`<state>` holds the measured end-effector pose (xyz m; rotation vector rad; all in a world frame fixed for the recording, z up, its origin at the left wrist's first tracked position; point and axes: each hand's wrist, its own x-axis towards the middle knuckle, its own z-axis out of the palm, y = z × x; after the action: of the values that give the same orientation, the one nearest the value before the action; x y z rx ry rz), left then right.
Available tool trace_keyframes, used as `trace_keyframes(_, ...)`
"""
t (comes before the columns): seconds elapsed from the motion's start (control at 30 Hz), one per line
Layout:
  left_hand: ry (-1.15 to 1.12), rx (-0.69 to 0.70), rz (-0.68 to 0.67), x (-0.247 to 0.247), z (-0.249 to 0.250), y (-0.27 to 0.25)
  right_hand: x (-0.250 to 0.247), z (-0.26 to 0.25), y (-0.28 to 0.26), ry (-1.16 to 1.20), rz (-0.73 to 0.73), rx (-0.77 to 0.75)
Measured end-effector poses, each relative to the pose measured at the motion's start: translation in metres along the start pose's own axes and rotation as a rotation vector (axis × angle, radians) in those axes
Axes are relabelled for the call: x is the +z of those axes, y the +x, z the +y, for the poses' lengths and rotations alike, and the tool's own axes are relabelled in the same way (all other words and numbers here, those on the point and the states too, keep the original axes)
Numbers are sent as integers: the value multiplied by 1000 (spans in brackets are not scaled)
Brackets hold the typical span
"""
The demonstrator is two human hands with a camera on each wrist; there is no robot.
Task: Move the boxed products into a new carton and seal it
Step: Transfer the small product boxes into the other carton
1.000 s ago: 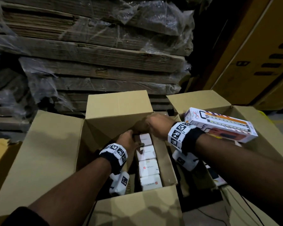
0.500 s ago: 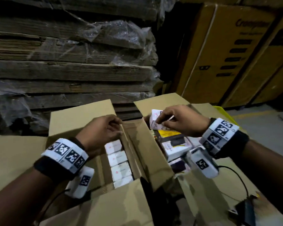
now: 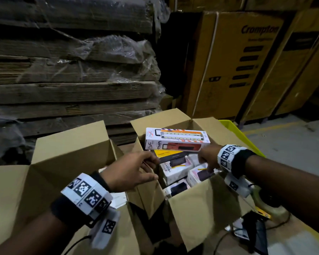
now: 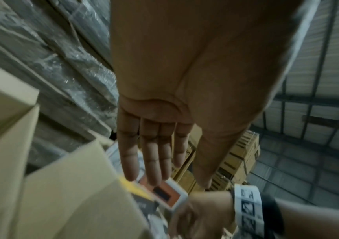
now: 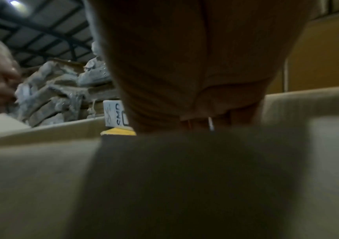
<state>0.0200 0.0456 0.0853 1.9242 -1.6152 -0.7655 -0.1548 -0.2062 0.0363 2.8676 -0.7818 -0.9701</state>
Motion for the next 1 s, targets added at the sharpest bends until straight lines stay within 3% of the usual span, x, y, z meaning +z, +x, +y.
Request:
trace_keyframes(0.13, 15, -30, -13, 17, -4, 2, -1, -2, 3, 10, 0, -135)
trace_keyframes(0.47, -3, -187, 99, 4, -32, -25, 10, -5, 10, -138, 27, -269)
trace_keyframes(0.7, -41, -228, 122, 0, -42, -36, 19, 3, 13, -18, 100, -298)
trace_keyframes(0.87, -52, -233, 124, 7, -41, -34, 21, 0, 15, 31, 45, -225)
trace_keyframes(1.0, -30, -239, 119, 8, -43, -29, 17, -1, 14, -3, 21, -258)
